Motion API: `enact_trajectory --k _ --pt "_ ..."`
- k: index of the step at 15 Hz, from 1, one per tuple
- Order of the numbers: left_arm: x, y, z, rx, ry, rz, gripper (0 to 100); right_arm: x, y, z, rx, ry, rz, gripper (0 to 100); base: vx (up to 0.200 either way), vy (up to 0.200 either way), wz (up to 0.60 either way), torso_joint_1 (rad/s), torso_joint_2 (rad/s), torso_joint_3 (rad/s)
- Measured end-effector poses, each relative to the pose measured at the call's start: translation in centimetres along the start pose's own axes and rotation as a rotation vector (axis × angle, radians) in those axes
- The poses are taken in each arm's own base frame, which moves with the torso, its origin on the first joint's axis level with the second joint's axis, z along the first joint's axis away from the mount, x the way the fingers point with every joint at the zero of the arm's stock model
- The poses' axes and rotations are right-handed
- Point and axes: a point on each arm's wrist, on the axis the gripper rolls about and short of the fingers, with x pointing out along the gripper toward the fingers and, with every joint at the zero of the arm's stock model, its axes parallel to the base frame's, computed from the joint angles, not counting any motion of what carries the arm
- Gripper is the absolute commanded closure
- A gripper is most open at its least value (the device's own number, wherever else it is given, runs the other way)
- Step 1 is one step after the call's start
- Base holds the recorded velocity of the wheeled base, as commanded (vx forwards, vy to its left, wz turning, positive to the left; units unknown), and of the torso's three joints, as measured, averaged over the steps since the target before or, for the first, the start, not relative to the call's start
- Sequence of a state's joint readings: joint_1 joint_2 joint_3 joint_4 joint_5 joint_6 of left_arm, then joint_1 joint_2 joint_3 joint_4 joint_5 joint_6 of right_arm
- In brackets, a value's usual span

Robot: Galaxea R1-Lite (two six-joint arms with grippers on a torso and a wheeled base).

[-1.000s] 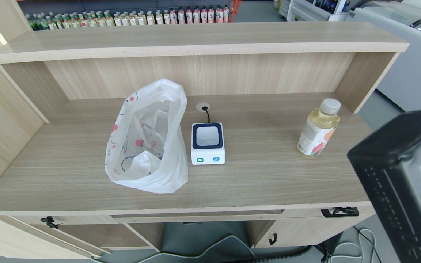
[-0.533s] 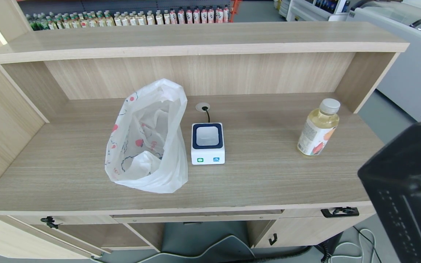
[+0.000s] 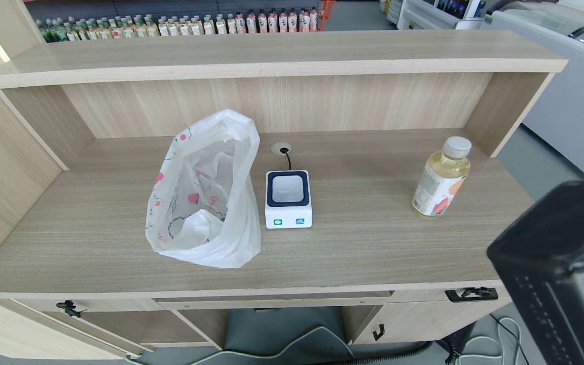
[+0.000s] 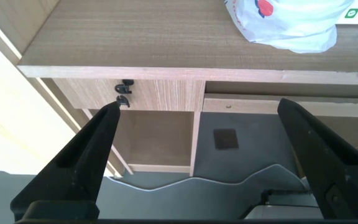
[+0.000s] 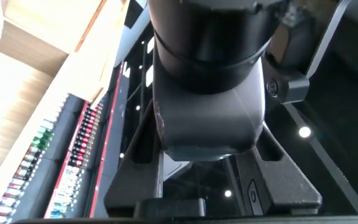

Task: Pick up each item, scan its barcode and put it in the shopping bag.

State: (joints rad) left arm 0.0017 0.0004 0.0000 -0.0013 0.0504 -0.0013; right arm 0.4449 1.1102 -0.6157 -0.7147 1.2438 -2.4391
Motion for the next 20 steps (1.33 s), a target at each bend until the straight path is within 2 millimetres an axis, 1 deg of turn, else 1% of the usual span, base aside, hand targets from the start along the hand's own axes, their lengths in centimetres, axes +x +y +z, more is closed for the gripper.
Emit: enact_trajectory --k 1,2,3,4,5,6,7,8,10,12,14,15,16,17,18,20 --pt "0.0 0.0 0.0 0.0 0.0 0.0 0 0.0 0.0 0.0 0.019 0.0 0.001 100 0.0 0.0 0.0 0.0 0.0 0.0" --pt "0.0 0.0 0.0 0.0 0.0 0.0 0 -0.1 0.1 -0.3 0.082 0.013 0.019 100 0.0 0.0 0.0 0.0 0.0 0.0" --pt "0.0 0.0 0.0 0.0 0.0 -0.001 0 -0.5 0.2 -1.1 0.169 0.057 0.069 100 0.0 0.0 0.0 0.0 0.0 0.0" --pt "0.0 0.0 0.0 0.0 0.0 -0.001 0 -1.2 0.4 -1.9 0.318 0.142 0.153 100 0.0 0.0 0.0 0.0 0.0 0.0" --pt "0.0 0.0 0.0 0.0 0.0 -0.001 0 -2.2 0.7 -2.5 0.538 0.277 0.251 100 0.0 0.0 0.0 0.0 0.0 0.0" --pt "0.0 0.0 0.0 0.0 0.0 -0.001 0 -3.1 1.1 -2.6 0.795 0.438 0.321 100 0.0 0.0 0.0 0.0 0.0 0.0" --pt "0.0 0.0 0.0 0.0 0.0 -0.001 0 -4.0 1.2 -2.7 1.032 0.626 0.36 100 0.0 0.0 0.0 0.0 0.0 0.0" --pt "0.0 0.0 0.0 0.0 0.0 -0.001 0 -5.1 1.3 -2.5 1.215 0.791 0.365 100 0.0 0.0 0.0 0.0 0.0 0.0" --pt "0.0 0.0 0.0 0.0 0.0 0.0 0 -6.4 1.0 -2.4 1.538 1.054 0.26 100 0.0 0.0 0.0 0.0 0.0 0.0" --pt "0.0 0.0 0.0 0.0 0.0 -0.001 0 -6.9 0.6 -3.1 1.849 1.291 0.017 100 0.0 0.0 0.0 0.0 0.0 0.0" --pt "0.0 0.0 0.0 0.0 0.0 -0.001 0 -7.2 0.8 -4.2 2.09 1.468 -0.263 100 0.0 0.0 0.0 0.0 0.0 0.0" --pt "0.0 0.0 0.0 0.0 0.0 -0.001 0 -7.3 1.3 -4.7 2.186 1.512 -0.375 100 0.0 0.0 0.0 0.0 0.0 0.0" --pt "0.0 0.0 0.0 0.0 0.0 -0.001 0 -7.4 2.3 -5.1 2.296 1.554 -0.484 100 0.0 0.0 0.0 0.0 0.0 0.0" --pt "0.0 0.0 0.0 0.0 0.0 0.0 0 -7.6 3.3 -5.3 2.375 1.584 -0.553 100 0.0 0.0 0.0 0.0 0.0 0.0" --pt "0.0 0.0 0.0 0.0 0.0 0.0 0 -7.7 4.3 -5.4 2.449 1.594 -0.588 100 0.0 0.0 0.0 0.0 0.0 0.0" --pt "0.0 0.0 0.0 0.0 0.0 0.0 0 -7.3 6.0 -5.5 2.59 1.56 -0.615 100 0.0 0.0 0.0 0.0 0.0 0.0"
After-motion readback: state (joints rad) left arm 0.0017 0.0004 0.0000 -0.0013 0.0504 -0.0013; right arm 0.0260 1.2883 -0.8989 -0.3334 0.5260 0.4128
